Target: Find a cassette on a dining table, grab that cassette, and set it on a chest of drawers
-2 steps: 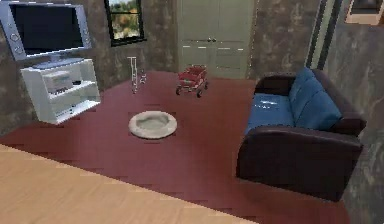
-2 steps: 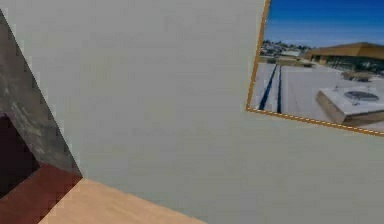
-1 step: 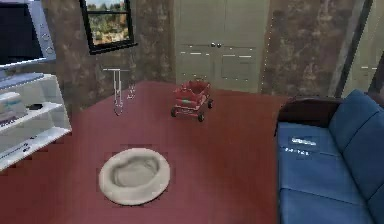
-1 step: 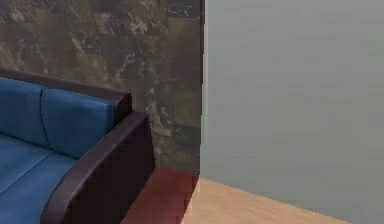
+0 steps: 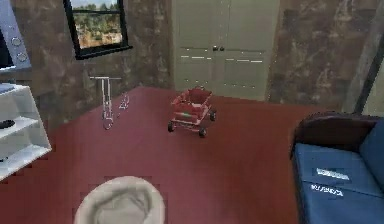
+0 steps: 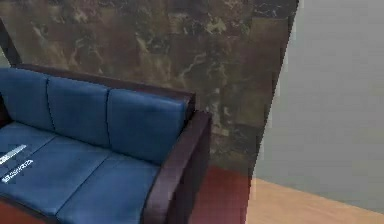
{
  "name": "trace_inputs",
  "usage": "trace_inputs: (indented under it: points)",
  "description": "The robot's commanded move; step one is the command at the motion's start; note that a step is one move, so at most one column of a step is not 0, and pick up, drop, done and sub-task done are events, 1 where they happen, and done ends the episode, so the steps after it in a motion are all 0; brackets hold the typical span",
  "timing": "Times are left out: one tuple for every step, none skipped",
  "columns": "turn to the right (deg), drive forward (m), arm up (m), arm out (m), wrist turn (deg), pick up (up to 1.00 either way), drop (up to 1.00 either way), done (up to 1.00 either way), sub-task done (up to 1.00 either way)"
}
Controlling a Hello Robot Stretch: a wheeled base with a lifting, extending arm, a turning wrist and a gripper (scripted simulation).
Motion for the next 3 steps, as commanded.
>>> trace_inputs:
  points:
    - [18.0,0.00,0.00,0.00,0.0,0.00,0.00,0.00,0.00]
    - [0.0,1.00,0.00,0.00,0.0,0.00,0.00,0.00,0.00]
    - [3.0,0.00,0.00,0.00,0.0,0.00,0.00,0.00,0.00]
